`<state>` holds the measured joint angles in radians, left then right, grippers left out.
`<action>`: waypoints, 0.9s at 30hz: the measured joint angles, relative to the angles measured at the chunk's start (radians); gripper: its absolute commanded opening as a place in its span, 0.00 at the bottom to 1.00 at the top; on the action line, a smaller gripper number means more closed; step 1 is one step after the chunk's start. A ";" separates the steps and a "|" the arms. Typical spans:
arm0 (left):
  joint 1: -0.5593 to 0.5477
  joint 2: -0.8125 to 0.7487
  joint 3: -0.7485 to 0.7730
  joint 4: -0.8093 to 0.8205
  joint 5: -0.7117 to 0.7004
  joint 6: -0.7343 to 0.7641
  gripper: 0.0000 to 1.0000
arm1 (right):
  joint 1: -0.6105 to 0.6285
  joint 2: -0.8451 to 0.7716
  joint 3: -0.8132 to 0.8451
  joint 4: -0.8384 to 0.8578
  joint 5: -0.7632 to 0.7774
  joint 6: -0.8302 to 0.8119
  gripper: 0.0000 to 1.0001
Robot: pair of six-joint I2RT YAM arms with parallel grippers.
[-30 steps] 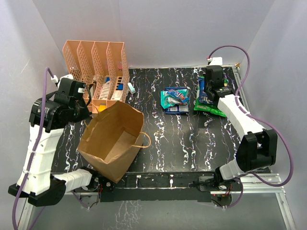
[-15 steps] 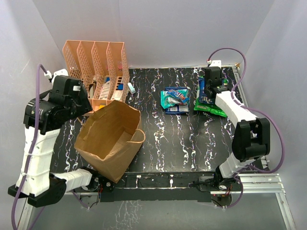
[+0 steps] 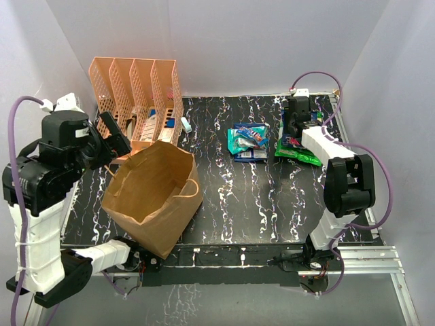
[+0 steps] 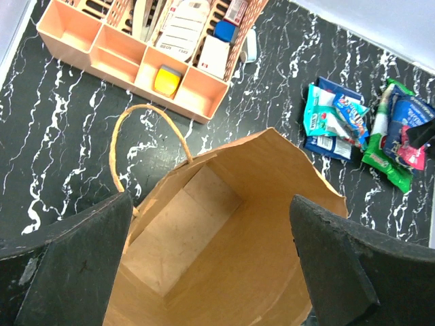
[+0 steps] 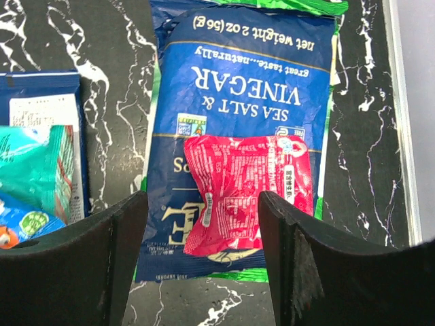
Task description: Take the snacks out of the paper bag
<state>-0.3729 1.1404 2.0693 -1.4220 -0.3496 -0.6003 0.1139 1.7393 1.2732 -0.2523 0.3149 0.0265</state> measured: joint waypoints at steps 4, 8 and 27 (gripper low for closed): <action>0.000 -0.013 0.024 0.000 0.003 0.002 0.98 | 0.000 -0.050 -0.015 -0.043 -0.054 0.005 0.86; 0.000 -0.034 0.033 0.017 0.007 0.003 0.98 | 0.000 -0.179 -0.029 -0.101 -0.154 0.061 0.98; 0.000 -0.229 -0.067 0.440 0.213 -0.079 0.98 | 0.008 -0.735 0.303 -0.370 -0.773 0.480 0.98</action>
<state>-0.3729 0.9115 2.0026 -0.9821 -0.1364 -0.6788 0.1223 1.0042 1.5761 -0.6224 -0.4580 0.5060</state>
